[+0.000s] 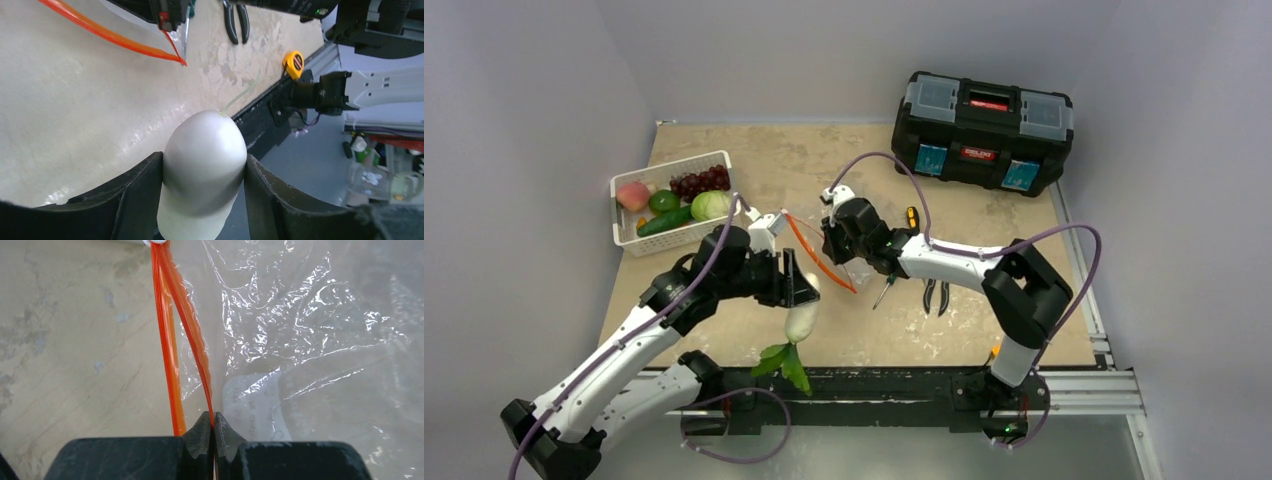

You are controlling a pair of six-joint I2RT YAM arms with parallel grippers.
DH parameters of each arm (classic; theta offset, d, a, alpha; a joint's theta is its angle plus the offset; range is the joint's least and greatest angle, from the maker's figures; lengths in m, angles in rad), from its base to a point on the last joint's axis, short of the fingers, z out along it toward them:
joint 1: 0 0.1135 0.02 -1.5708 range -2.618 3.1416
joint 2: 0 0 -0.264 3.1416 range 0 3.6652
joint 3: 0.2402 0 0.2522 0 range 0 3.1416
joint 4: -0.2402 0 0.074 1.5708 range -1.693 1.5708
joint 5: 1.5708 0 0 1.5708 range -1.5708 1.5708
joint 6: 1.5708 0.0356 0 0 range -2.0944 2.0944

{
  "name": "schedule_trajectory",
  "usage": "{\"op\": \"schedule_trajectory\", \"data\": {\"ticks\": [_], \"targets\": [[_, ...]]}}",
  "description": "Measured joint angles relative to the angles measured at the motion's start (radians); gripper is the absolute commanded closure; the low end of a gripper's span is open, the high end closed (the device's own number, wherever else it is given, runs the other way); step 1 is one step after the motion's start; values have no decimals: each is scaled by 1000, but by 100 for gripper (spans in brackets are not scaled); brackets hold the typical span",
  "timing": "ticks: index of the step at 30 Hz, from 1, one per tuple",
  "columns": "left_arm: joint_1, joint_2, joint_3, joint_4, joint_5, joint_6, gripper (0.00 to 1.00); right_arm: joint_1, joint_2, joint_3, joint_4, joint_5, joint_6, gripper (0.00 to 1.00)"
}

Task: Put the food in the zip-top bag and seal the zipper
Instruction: Place the fake vegetable in the zipper food storage bag.

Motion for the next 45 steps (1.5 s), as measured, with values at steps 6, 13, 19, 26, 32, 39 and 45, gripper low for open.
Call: {"op": "schedule_trajectory", "data": {"ticks": [6, 13, 19, 26, 32, 39, 45], "targets": [[40, 82, -52, 92, 217, -78, 100, 0, 5, -56, 68, -105, 40, 100], [98, 235, -44, 204, 370, -145, 100, 0, -103, -153, 175, -146, 57, 100], [219, 262, -89, 290, 464, -232, 100, 0, -169, -192, 213, -148, 64, 100], [289, 285, -126, 322, 513, -293, 100, 0, -190, -221, 253, -174, 58, 100], [365, 374, -93, 321, 514, -322, 100, 0, -216, -264, 276, -204, 51, 100], [379, 512, -53, 332, 531, -359, 100, -10, -245, -285, 281, -209, 27, 100], [431, 517, -65, 409, 514, -438, 100, -17, -267, -290, 296, -221, 13, 100]]}}
